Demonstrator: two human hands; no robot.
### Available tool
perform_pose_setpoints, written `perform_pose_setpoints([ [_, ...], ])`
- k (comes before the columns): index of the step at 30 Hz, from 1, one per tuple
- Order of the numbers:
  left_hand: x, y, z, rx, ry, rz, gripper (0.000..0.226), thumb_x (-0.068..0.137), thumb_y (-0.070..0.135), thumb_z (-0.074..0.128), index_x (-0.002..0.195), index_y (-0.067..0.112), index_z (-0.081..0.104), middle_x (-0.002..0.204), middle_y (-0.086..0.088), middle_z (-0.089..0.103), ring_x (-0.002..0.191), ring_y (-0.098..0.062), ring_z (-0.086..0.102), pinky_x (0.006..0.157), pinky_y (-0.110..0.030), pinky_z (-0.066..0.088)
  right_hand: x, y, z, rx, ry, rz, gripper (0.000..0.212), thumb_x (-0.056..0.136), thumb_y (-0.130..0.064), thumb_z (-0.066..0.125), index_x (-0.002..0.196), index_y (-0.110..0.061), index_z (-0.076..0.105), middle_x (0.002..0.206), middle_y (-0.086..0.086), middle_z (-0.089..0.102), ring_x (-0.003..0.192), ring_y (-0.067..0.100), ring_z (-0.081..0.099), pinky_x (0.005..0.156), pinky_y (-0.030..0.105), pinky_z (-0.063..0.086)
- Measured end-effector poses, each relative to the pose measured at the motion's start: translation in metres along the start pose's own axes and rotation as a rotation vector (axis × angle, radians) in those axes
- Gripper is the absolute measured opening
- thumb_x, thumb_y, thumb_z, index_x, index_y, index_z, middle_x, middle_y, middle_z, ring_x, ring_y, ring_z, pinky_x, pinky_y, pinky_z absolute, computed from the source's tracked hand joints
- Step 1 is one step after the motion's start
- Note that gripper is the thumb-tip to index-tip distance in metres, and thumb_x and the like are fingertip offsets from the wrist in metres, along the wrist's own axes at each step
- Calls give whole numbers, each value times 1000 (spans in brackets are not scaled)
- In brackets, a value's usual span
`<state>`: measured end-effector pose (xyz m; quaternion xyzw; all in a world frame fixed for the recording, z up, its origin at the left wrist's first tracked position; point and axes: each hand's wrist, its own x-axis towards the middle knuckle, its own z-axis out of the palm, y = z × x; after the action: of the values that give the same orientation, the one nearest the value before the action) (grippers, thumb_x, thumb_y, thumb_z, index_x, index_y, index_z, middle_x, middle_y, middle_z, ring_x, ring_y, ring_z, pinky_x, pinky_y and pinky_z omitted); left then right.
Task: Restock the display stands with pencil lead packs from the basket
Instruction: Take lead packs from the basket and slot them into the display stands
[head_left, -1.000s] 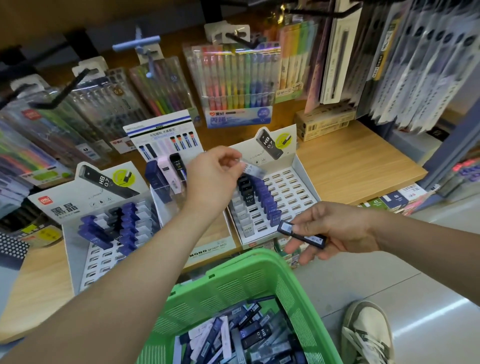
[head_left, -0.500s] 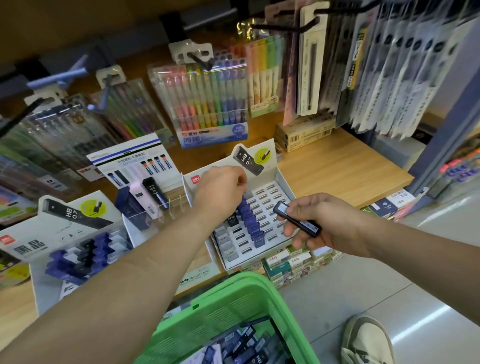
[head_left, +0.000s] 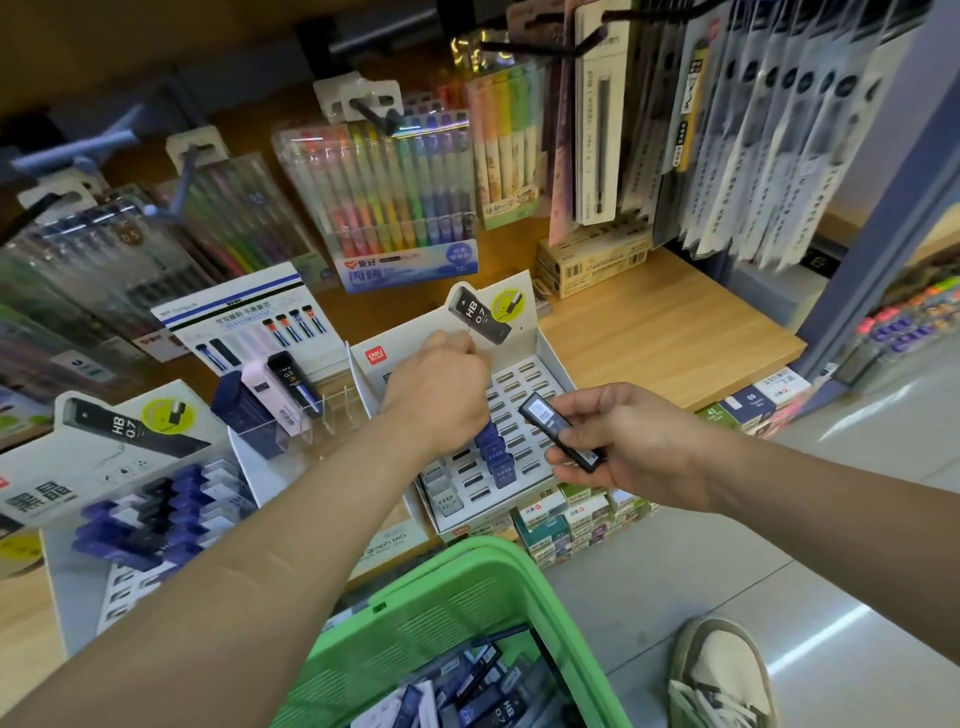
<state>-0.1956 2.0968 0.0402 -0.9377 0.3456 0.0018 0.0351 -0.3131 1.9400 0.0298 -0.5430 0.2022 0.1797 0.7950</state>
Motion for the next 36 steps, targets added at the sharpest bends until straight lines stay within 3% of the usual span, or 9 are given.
perform_pose_setpoints([
  [3,-21,5,-2,-440,94,-43,43,91,7,48,129,23,59,119,3,61,109,-17,52,92,-33,47,-1,-2,0,51,19,-36,28,91,14,53,114,0,61,88,16,64,74,20,67,69,28,61],
  [6,-51,15,-5,-955,45,-132,44,89,5,59,122,32,63,96,12,69,84,-4,62,77,-19,52,-1,-4,3,68,20,-54,29,91,12,55,117,1,61,84,16,68,74,21,69,68,26,60],
  [12,-81,16,-3,-1271,252,-306,15,76,30,76,90,25,74,83,2,74,75,-4,66,70,-18,54,-5,-2,16,65,-175,-13,25,94,3,54,117,4,65,86,16,70,61,13,64,53,18,52],
  [15,-94,11,1,-1338,287,-391,33,63,51,74,76,20,74,72,-8,71,61,-13,62,58,-24,54,-5,-1,22,-25,-191,-22,24,93,-11,60,112,5,65,87,18,72,57,12,63,49,18,51],
  [20,-106,4,3,-1468,289,-457,11,63,30,78,73,27,77,71,-9,73,62,-18,68,60,-23,56,-5,3,28,-92,-175,-19,36,90,-23,63,112,5,61,89,21,73,54,13,64,46,18,50],
  [24,-103,-9,-4,-1296,414,-497,18,82,10,71,86,28,72,75,2,74,65,-9,69,63,-16,54,-3,2,25,-225,22,-67,27,98,-33,57,98,-7,65,80,13,73,57,15,63,52,21,51],
  [28,-94,-23,-6,-889,461,-507,11,82,22,74,91,28,73,73,15,69,70,3,64,71,-17,52,4,3,4,-511,257,-170,9,98,-15,55,96,-17,64,89,9,70,71,15,62,66,29,51],
  [33,-88,-15,14,-676,408,-384,16,83,26,73,98,23,75,74,19,64,71,8,60,73,-18,52,8,27,-12,-1442,93,-374,41,98,-18,50,138,-23,49,139,2,53,123,20,53,102,34,46],
  [36,-82,-14,22,-634,418,-347,17,84,23,73,100,20,75,77,12,67,70,2,61,71,-18,52,9,41,-12,-1691,25,-466,52,98,-18,46,149,-22,36,154,3,34,141,20,33,110,31,33],
])
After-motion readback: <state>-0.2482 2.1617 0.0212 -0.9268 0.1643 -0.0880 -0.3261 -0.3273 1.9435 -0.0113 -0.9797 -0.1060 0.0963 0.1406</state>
